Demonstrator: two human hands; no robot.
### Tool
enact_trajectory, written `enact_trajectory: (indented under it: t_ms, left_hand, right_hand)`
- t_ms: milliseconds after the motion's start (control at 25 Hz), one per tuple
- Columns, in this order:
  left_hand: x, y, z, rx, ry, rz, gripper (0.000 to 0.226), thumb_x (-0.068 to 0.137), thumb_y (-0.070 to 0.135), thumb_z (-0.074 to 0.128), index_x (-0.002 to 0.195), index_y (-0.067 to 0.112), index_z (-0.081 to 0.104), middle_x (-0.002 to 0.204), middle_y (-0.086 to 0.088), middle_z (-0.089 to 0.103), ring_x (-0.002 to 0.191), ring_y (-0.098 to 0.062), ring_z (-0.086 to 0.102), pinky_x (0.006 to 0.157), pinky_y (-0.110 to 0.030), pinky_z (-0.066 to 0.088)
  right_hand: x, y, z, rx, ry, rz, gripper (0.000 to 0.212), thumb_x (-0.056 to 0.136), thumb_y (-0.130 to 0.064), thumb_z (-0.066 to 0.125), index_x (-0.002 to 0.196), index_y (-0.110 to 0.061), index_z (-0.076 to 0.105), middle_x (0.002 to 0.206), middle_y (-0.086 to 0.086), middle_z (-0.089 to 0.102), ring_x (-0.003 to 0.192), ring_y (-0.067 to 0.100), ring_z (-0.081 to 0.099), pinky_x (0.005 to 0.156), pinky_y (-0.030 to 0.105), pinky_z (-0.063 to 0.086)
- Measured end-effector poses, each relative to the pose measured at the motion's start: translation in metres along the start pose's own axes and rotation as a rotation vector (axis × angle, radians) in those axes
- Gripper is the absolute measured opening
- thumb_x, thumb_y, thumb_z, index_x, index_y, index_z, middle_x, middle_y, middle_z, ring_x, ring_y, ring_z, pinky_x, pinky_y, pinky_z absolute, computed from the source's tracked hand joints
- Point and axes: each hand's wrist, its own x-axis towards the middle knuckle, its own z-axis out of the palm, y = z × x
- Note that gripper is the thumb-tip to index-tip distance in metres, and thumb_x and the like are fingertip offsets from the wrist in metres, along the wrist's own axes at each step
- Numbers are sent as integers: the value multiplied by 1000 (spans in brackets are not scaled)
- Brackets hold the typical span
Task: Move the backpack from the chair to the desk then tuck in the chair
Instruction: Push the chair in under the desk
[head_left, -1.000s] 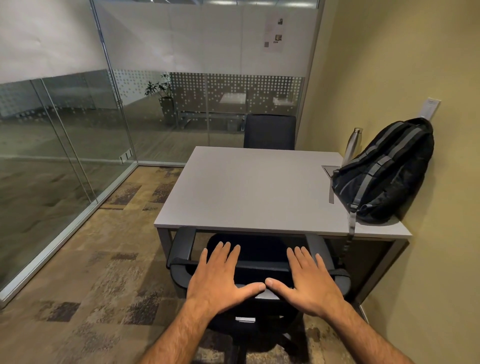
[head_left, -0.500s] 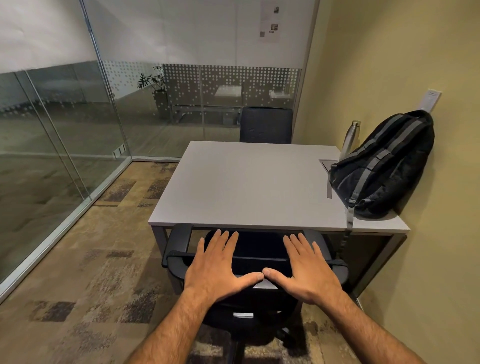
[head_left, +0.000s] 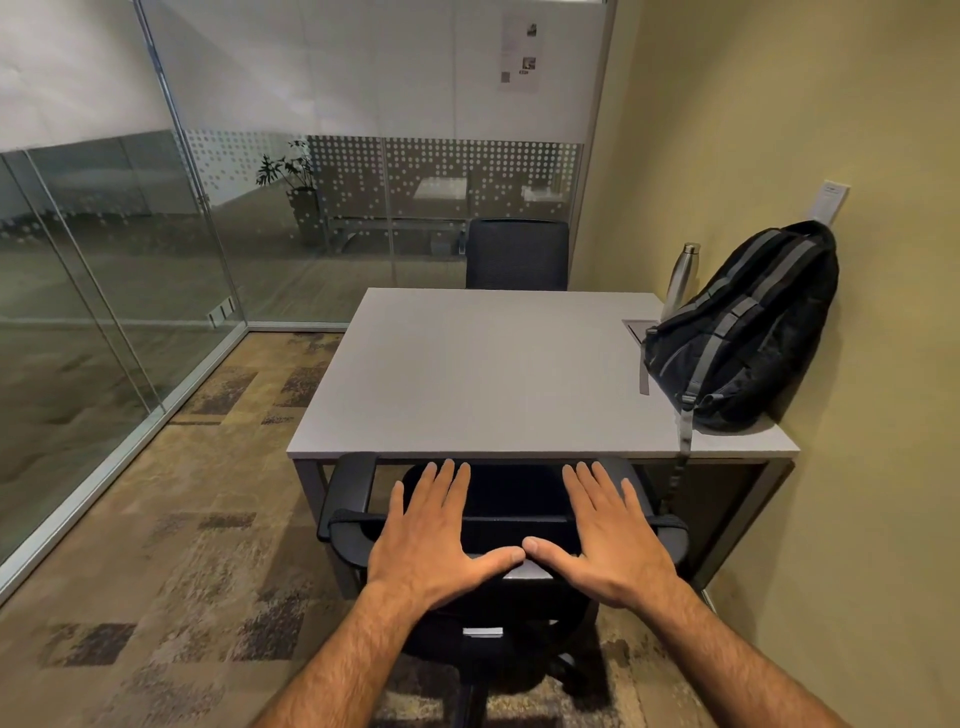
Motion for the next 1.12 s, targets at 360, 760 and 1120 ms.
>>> enact_trajectory:
  t_ms: [360,760,1120]
  left_hand:
    - [7,14,-4,-36,8,70,133,60,107,20,160,27,-10,170,2,-14,156,-17,-16,126,-56,-6]
    - [70,30,16,-4,4,170,132,58,108,11,159,28,-16,169,2,-18,155,-19,-20,125,-57,-8]
    - [190,82,82,-68,-120,77,129,63,105,19,161,25,-5,172,0,-3,158,-20,-6,127,-53,-2]
  right_hand:
    - [16,3,-17,14,72,24,116,77,-95,10,162,-19,-10,172,5,-9,157,20,-15,126,56,-7]
    - [35,66,-16,-54,198,200,114,71,-99,-3,152,-23,-29,165,5,-23,156,24,-17,124,55,-14]
    - [108,177,49,313,95,390,118,79,-94,29,162,-18,-4,172,4,-1,158,24,-1,122,49,-6]
